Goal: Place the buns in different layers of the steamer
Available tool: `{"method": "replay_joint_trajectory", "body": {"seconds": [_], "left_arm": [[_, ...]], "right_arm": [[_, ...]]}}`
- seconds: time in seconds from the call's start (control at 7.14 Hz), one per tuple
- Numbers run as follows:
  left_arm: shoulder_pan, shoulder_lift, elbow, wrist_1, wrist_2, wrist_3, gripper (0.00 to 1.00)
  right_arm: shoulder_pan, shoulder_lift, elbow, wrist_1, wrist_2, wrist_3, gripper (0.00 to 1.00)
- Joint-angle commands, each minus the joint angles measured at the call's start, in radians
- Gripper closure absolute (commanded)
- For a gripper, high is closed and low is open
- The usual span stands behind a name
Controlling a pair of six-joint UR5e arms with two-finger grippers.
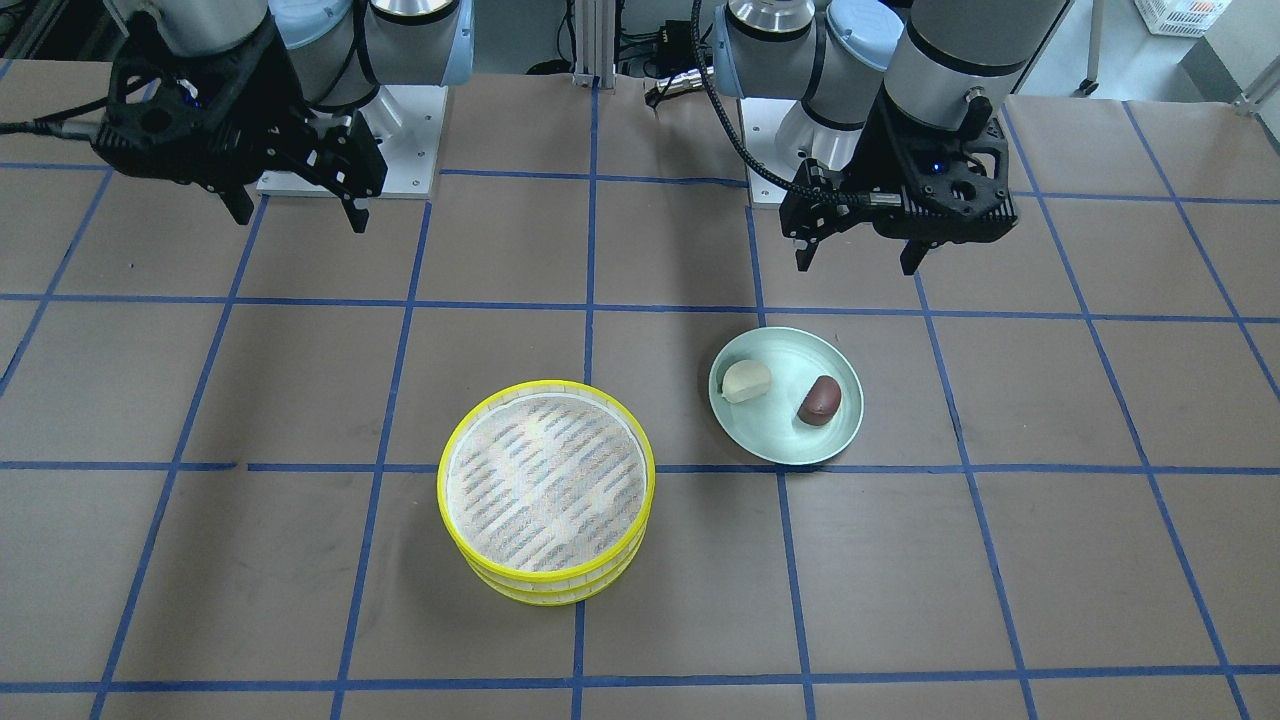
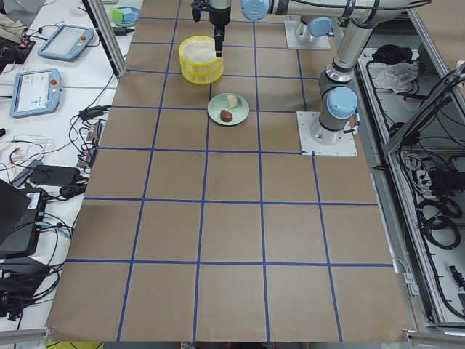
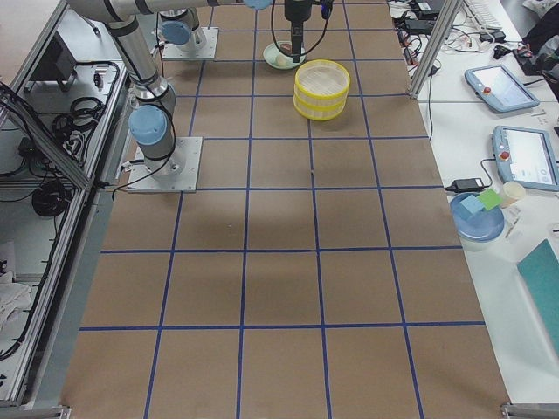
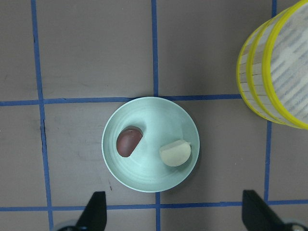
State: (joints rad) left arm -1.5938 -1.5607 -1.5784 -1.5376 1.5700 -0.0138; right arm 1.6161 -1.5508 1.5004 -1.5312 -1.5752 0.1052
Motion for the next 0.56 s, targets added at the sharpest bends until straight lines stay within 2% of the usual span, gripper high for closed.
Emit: {"method": "replay_joint_trajectory", "body": {"seconds": [0.0,0.28,0.42], "left_arm": [[0.003,0.002,-0.005,0.002,0.001,0.0,0.0],[0.009,0.002,-0.005,0.001,0.005,0.0,0.0],[0.011,0.004,-0.005,-0.001,0.022,0.0,0.0]], "right_arm": [[0.083,0.183,-0.006,-0.148,-0.002,0.113,0.0],[0.128,0.373,0.014,-0.375,-0.002,0.13,0.0],[0.128,0.411,0.046,-0.432,0.0,0.131,0.0]]}}
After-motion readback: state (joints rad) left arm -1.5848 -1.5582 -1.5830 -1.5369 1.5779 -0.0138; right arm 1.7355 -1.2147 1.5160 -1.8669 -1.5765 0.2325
